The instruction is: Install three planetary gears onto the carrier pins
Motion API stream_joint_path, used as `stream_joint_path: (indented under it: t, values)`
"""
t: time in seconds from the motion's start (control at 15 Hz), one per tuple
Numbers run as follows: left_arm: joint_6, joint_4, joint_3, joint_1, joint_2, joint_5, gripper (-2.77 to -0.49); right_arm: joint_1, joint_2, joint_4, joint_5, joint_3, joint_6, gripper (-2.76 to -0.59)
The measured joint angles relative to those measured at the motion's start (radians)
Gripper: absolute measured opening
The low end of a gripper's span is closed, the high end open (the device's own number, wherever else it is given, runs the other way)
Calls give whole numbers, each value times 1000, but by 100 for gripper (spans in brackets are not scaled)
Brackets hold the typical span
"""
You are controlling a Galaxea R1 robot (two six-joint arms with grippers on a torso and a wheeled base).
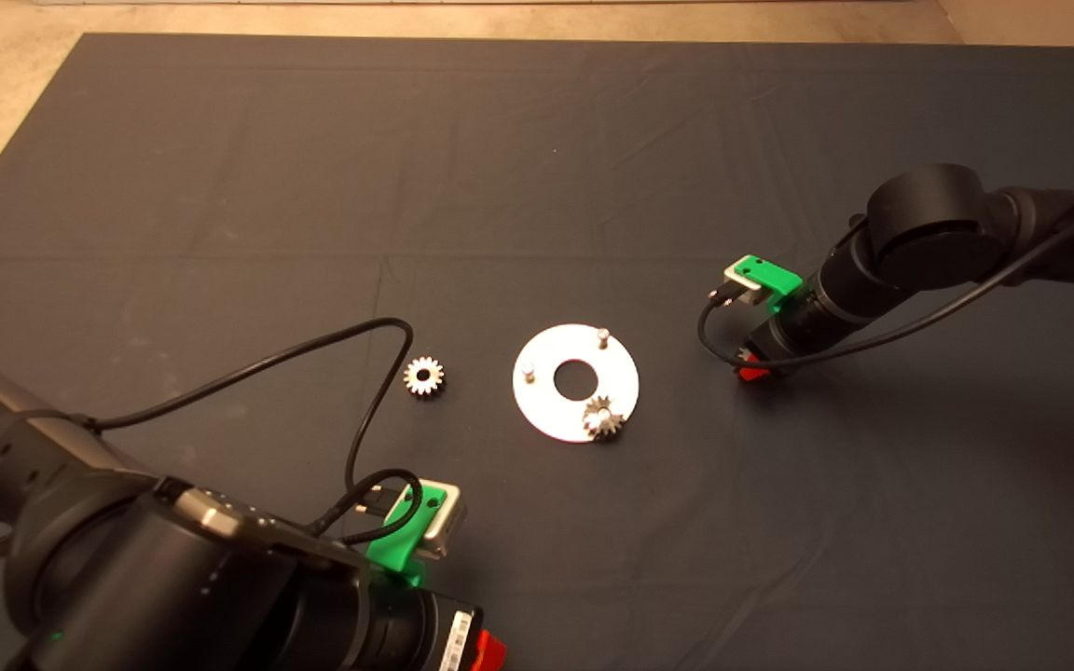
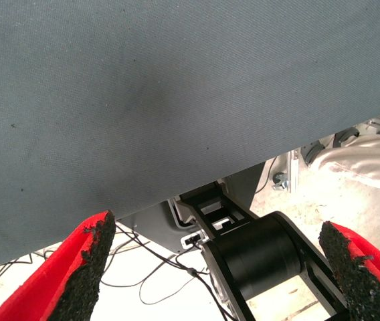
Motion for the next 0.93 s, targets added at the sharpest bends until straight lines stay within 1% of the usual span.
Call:
stream_joint_path:
  t: [0.67,0.93]
  values:
    - [0,0,0,0,0,0,-109,0,0,0,-1,1,0,-231]
    - [0,0,0,0,0,0,-109,-2,0,0,-5,14,0,-237]
